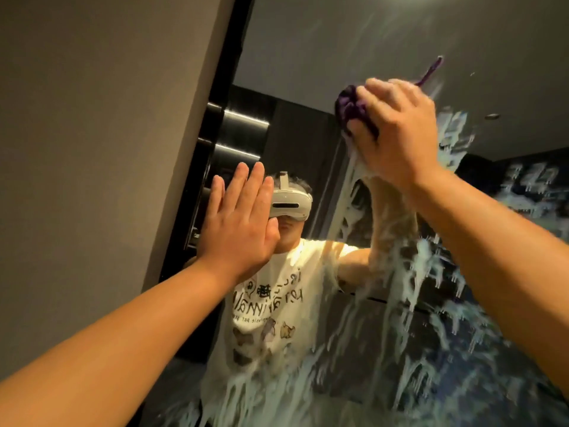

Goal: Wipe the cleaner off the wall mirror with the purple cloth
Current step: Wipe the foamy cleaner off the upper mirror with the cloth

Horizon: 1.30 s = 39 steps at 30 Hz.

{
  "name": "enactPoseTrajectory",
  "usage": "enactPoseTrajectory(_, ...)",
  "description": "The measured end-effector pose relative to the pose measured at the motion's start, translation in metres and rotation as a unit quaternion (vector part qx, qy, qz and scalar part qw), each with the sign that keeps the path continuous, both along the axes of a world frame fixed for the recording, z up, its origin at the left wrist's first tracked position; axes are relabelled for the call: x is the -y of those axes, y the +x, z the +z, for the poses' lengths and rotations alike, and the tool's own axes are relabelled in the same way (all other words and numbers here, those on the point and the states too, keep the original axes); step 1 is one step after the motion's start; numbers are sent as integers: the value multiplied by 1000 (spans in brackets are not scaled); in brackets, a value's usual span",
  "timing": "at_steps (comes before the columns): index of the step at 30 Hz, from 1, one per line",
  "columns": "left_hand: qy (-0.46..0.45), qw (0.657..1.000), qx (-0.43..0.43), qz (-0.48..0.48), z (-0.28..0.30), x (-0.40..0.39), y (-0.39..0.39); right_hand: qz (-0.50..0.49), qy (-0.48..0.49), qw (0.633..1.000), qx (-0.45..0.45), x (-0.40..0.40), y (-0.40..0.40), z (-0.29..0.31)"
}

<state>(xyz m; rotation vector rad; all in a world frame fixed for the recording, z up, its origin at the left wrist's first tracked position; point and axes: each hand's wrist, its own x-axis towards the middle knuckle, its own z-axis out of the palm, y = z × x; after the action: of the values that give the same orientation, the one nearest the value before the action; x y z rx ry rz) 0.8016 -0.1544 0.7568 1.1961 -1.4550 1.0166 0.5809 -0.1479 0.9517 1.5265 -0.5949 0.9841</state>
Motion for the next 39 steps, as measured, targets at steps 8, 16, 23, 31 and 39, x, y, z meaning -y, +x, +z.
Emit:
enactPoseTrajectory(8, -27, 1000, 1, -1, 0, -3, -3, 7, 21, 984, -177, 5, -14, -245)
enactPoseTrajectory(16, 40, 999, -1, 22, 2, -12, -4, 62, 119, 943, -305, -8, -27, -293)
enactPoseTrajectory(23, 23, 999, 18, -16, 13, -22, -36, 115, 20, 992, -52, -40, -42, -40)
enactPoseTrajectory(31, 4, 999, 41, -34, 28, -15, -75, -51, -3, 978, 201, -20, -89, 111)
enactPoseTrajectory(39, -27, 998, 63, -9, 23, -4, -73, 58, -17, 995, 80, -3, -68, 6)
